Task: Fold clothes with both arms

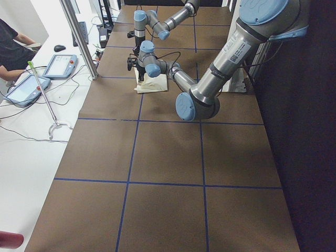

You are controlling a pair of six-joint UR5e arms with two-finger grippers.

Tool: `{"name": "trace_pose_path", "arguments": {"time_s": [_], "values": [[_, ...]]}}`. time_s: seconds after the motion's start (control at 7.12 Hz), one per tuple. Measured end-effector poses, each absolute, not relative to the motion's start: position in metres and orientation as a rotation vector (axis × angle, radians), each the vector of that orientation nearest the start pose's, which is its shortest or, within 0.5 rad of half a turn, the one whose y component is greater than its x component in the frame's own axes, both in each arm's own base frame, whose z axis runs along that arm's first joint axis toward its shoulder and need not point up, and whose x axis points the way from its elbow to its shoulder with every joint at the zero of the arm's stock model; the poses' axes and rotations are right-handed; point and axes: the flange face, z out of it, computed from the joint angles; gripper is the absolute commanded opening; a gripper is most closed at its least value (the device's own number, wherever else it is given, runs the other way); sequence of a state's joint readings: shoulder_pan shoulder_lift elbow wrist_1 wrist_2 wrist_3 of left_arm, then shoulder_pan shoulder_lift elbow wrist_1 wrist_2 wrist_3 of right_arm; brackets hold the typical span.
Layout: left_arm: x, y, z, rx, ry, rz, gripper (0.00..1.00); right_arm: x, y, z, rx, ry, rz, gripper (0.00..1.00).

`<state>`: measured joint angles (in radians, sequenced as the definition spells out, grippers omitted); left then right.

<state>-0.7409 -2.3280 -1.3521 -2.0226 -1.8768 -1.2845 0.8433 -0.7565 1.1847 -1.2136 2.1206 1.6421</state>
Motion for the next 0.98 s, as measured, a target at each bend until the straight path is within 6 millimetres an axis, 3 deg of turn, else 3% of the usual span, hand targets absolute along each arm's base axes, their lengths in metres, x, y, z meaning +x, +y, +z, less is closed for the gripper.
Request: {"name": "trace_pose_path", "arguments": {"time_s": [0.28, 0.42, 0.56, 0.98], "values": [[0.474, -0.611, 0.245, 0.282, 0.985, -0.241, 1.0, -0.447, -0.665, 0.288, -0.18, -0.923, 0.59, 1.0], [0.47, -0.61, 0.25, 0.305, 1.024, -0.236, 1.0, -0.441, -0.668, 0.285, -0.165, -0.93, 0.569, 1.0], [0.473, -0.599, 0.258, 0.316, 1.091, -0.234, 1.0, -0.435, -0.67, 0.28, -0.146, -0.939, 0.549, 1.0], [0.51, -0.554, 0.278, 0.231, 1.243, -0.223, 1.0, -0.416, -0.676, 0.27, -0.1, -0.955, 0.519, 1.0]]}}
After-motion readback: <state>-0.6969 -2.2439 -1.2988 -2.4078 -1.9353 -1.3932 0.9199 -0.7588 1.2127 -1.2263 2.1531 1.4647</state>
